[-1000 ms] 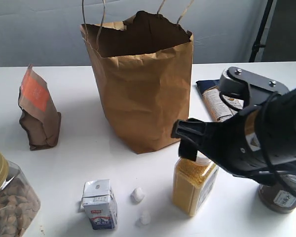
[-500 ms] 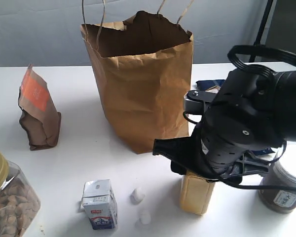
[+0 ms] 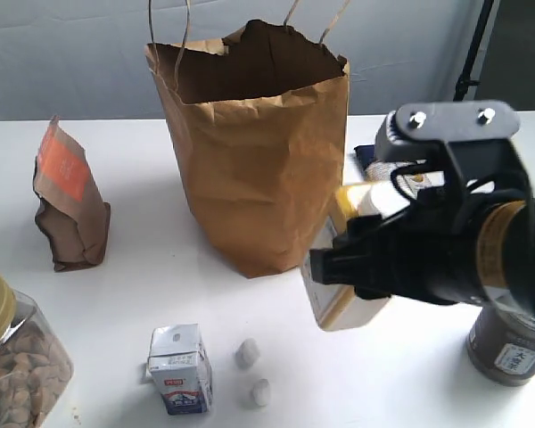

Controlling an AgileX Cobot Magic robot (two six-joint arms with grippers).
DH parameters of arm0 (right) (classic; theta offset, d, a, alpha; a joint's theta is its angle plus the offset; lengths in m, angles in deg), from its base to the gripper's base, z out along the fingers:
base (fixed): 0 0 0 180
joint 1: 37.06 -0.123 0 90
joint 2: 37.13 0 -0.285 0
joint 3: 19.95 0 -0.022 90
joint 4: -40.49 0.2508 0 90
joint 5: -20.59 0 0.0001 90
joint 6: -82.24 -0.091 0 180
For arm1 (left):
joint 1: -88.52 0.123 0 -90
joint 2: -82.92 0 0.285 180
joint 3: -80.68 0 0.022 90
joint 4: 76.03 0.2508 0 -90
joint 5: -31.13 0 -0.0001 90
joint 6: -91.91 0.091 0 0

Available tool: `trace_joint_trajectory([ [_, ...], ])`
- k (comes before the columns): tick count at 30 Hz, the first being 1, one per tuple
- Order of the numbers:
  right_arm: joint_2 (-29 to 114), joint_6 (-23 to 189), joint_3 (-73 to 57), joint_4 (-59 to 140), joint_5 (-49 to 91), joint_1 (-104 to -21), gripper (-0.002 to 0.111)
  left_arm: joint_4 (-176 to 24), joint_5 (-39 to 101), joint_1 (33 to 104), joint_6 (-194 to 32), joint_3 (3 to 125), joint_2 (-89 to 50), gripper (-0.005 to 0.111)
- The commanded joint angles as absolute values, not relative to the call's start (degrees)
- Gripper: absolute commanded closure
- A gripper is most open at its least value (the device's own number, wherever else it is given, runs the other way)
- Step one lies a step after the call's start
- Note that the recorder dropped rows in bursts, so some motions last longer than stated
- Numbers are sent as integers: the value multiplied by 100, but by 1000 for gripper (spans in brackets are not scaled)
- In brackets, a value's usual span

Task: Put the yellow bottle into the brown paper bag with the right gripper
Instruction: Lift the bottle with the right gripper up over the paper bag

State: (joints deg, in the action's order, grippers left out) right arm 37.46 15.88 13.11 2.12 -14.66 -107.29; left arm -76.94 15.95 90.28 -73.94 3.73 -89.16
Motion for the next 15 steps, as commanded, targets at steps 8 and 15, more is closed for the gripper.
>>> trace_joint_trajectory([
  [8,3059,1541,830,-1186,152,-10784,108,-7691,1627,9029,-7435,346,-8929,107],
  [15,3359,1138,-92,-2348,-184,-10784,108,-7691,1627,9029,-7435,346,-8929,107],
])
